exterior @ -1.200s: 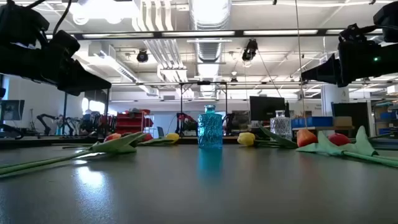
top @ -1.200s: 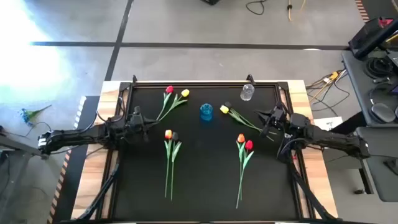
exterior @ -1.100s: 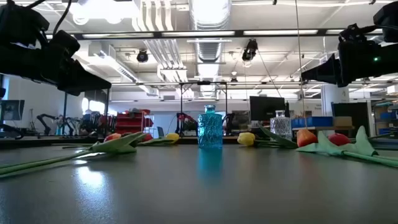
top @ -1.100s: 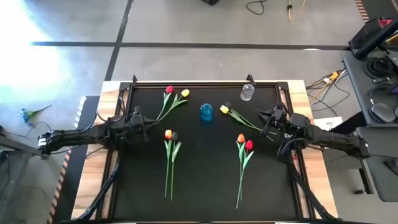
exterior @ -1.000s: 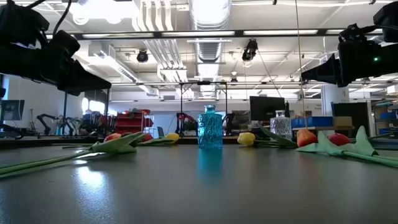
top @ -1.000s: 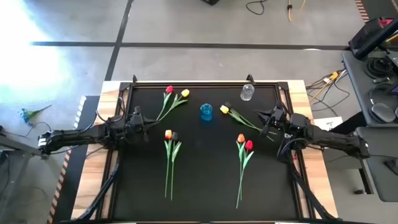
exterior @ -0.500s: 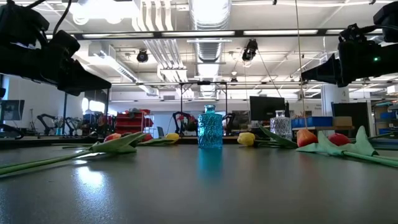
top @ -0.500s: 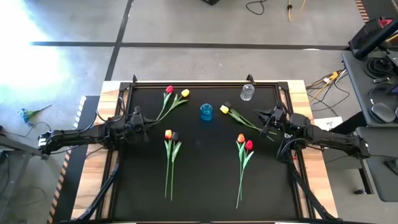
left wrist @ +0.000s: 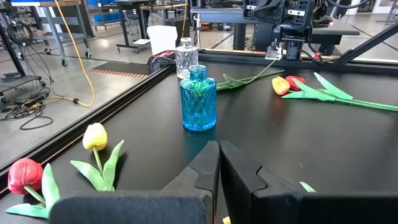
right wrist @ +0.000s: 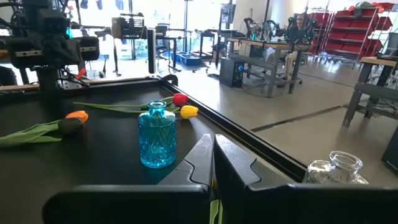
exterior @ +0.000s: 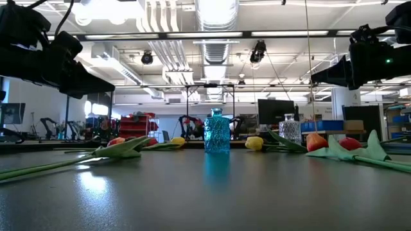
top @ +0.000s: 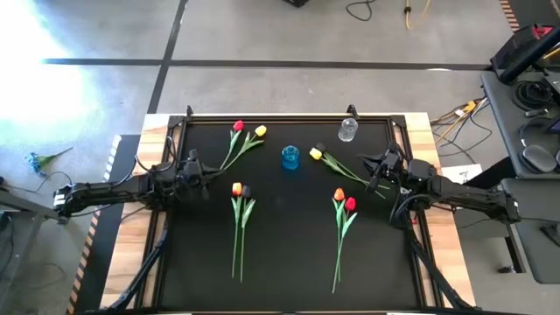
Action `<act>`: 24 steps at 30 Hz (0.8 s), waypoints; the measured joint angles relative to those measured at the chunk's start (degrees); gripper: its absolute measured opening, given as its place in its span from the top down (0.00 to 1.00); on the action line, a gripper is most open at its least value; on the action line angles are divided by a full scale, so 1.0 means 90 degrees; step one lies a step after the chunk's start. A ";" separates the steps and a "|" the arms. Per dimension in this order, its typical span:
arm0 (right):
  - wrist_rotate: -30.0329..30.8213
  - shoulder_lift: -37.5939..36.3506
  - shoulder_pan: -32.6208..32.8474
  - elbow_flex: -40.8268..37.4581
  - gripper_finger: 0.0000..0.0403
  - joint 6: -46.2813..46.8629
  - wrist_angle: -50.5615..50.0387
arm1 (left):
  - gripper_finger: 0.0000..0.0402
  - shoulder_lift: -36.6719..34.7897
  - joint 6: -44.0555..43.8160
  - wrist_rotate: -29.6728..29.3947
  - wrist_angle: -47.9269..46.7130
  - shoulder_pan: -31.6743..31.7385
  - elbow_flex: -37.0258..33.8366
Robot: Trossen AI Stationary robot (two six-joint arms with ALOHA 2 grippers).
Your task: Sort flowers into vase by color
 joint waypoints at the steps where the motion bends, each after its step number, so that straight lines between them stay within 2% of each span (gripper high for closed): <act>1: 0.0000 0.0002 -0.0001 -0.0001 0.98 -0.0002 0.0000 | 1.00 0.0001 0.0001 0.0000 0.0000 -0.0001 -0.0002; 19: 0.0000 0.0002 0.0000 -0.0002 0.98 0.0000 0.0013 | 1.00 0.0000 0.0002 0.0000 0.0000 -0.0001 -0.0001; 24: 0.0005 0.0001 -0.0002 0.0000 0.98 -0.0020 0.0374 | 1.00 0.0002 0.0002 0.0000 0.0000 0.0000 0.0000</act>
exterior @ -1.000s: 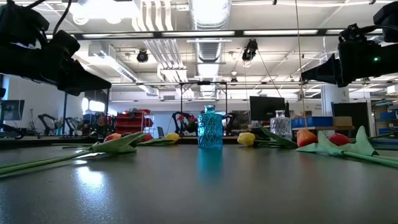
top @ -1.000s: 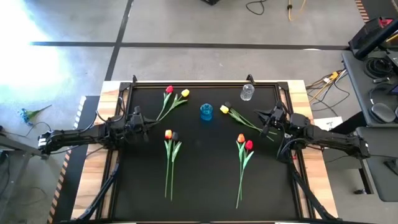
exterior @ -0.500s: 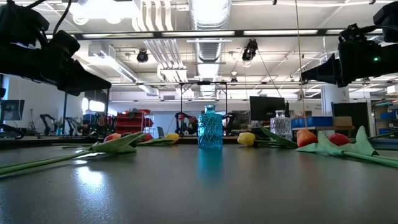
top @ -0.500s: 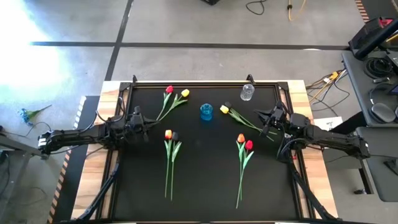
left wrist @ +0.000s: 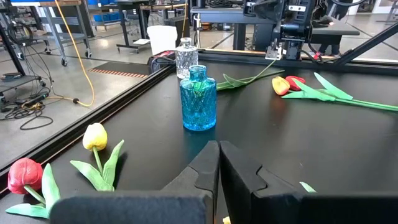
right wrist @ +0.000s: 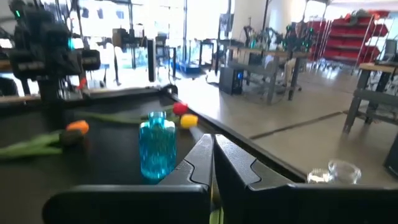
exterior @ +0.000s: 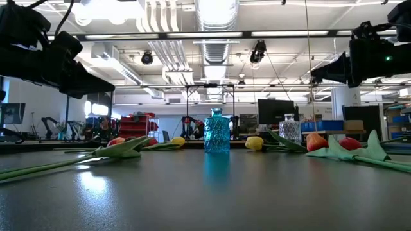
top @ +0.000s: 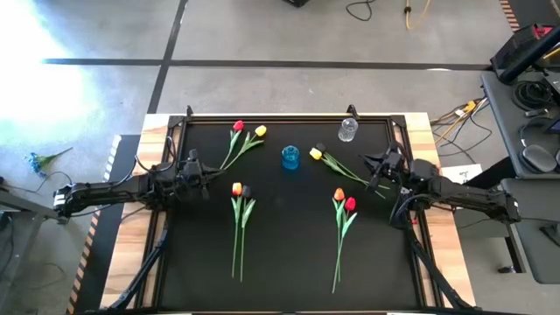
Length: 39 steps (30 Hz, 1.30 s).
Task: Sort flowers into vase by color
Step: Put the top black flower into the transparent blue vase
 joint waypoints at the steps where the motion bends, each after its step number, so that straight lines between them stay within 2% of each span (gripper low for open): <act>1: 0.0000 0.0001 0.0002 0.0000 0.98 -0.0057 0.0109 | 1.00 -0.0001 0.0000 0.0000 0.0000 0.0000 0.0000; 7: -0.0001 0.0001 0.0001 0.0000 0.98 -0.0413 0.0922 | 1.00 0.0000 -0.0002 0.0000 0.0000 0.0000 0.0000; 11: -0.0112 0.0023 0.0002 0.0000 0.98 0.0304 0.1300 | 1.00 -0.0001 -0.0001 0.0000 0.0000 -0.0001 0.0000; 15: -0.0844 0.0269 0.0003 0.0024 0.98 0.0775 0.1461 | 1.00 -0.0002 -0.0001 0.0000 0.0000 -0.0001 -0.0001; 19: -0.0683 0.0903 0.0005 0.0204 0.97 0.1139 0.1134 | 1.00 0.0000 0.0000 0.0000 0.0000 -0.0002 -0.0002; 24: -0.0385 0.1999 0.0019 0.0702 0.93 0.1597 0.0640 | 1.00 0.0000 0.0000 0.0000 0.0000 -0.0002 -0.0002; 27: -0.0352 0.2803 0.0060 0.1177 0.89 0.1363 0.0215 | 1.00 0.0000 -0.0002 0.0000 0.0000 0.0000 -0.0002; 34: 0.0206 0.5092 0.0020 0.2881 0.76 0.1359 -0.1758 | 1.00 -0.0001 0.0000 0.0000 0.0000 -0.0001 -0.0001; 36: 0.0139 0.5774 -0.0081 0.3387 0.71 0.1367 -0.2184 | 1.00 -0.0002 -0.0002 0.0000 0.0000 0.0000 0.0000; 39: -0.0346 0.6766 -0.0370 0.4071 0.65 0.1372 -0.2693 | 1.00 -0.0002 -0.0002 0.0000 0.0000 0.0000 0.0000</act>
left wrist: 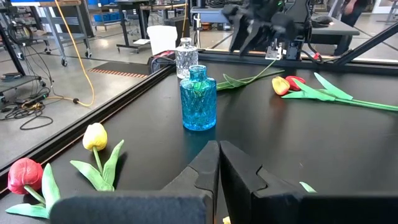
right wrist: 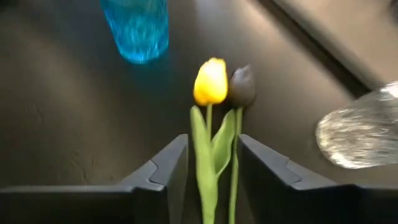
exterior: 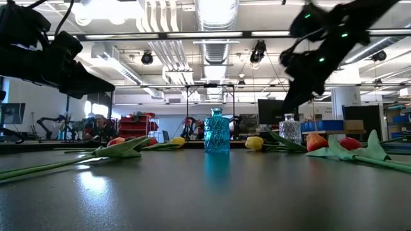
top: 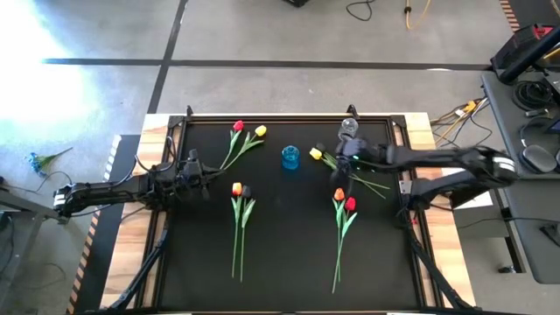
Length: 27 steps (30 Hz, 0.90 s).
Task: Sort flowers into vase by color
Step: Put the top black flower into the transparent blue vase
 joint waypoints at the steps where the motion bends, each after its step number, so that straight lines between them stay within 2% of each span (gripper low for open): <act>1: -0.0173 0.0297 -0.0127 0.0202 0.63 -0.0003 -0.0182 | 1.00 0.0000 0.0001 0.0000 0.0000 0.0000 -0.0001; 6: -0.0558 0.1460 -0.0922 0.1025 0.57 -0.0078 -0.0720 | 1.00 0.0000 0.0001 0.0000 0.0000 -0.0002 -0.0001; 12: -0.1183 0.2168 -0.1576 0.1582 0.59 -0.0230 -0.0829 | 1.00 0.0000 0.0000 0.0000 0.0000 -0.0002 0.0000; 20: -0.1220 0.2869 -0.1660 0.1974 0.68 -0.0181 -0.1173 | 1.00 0.0000 0.0000 0.0000 0.0000 0.0000 0.0000; 27: -0.1169 0.3325 -0.1672 0.2122 0.68 -0.0185 -0.1184 | 1.00 0.0001 0.0000 0.0000 0.0000 0.0000 0.0000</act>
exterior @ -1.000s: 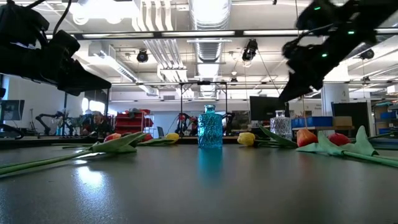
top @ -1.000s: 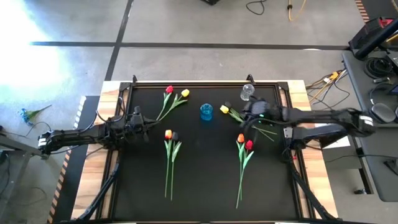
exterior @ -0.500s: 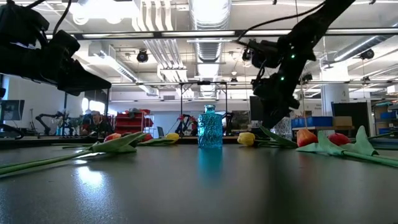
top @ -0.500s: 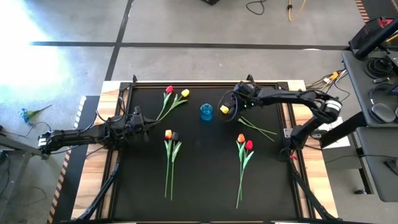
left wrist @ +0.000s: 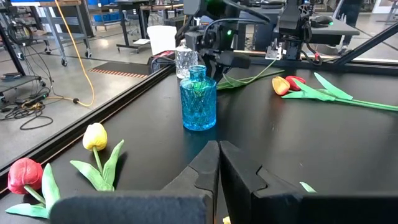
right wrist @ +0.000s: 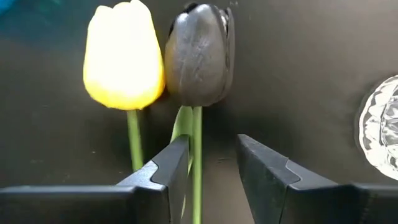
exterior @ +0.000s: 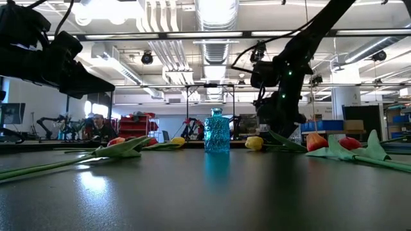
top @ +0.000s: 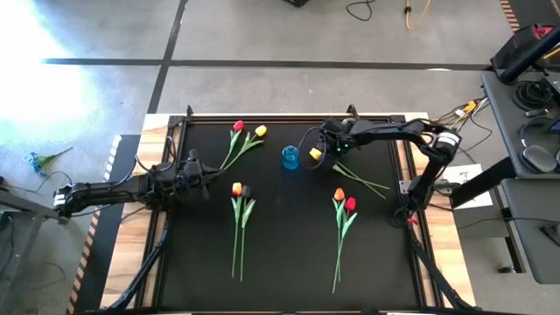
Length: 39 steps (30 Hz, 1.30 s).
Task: Sort flowers into vase by color
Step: Put the top black flower into the transparent blue vase
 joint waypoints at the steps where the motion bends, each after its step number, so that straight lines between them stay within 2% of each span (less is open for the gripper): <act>1: 0.0005 0.0028 0.0000 0.0012 0.68 -0.0005 0.0013 | 1.00 0.0001 0.0002 0.0000 0.0000 0.0000 -0.0001; 6: -0.0004 0.0006 0.0000 0.0015 0.74 0.0001 0.0016 | 1.00 0.0002 0.0002 0.0000 0.0000 0.0000 -0.0001; 13: -0.0058 -0.0096 -0.0024 0.0039 0.95 0.0105 -0.0007 | 1.00 0.0003 0.0000 0.0000 0.0000 0.0000 0.0000; 23: -0.0020 -0.0429 -0.0024 0.0039 0.97 0.0293 -0.0249 | 1.00 0.0016 0.0002 0.0000 0.0000 -0.0002 0.0000; 27: 0.0015 -0.0487 -0.0024 0.0039 0.93 0.0307 -0.0356 | 1.00 0.0016 0.0001 0.0000 0.0000 0.0000 0.0000; 35: 0.0022 -0.0285 -0.0026 0.0032 0.71 0.0288 -0.0391 | 1.00 0.0018 0.0002 0.0000 0.0000 0.0000 0.0000; 39: 0.0021 -0.0151 -0.0027 0.0024 0.67 0.0275 -0.0412 | 1.00 0.0017 0.0002 0.0000 0.0000 0.0000 -0.0001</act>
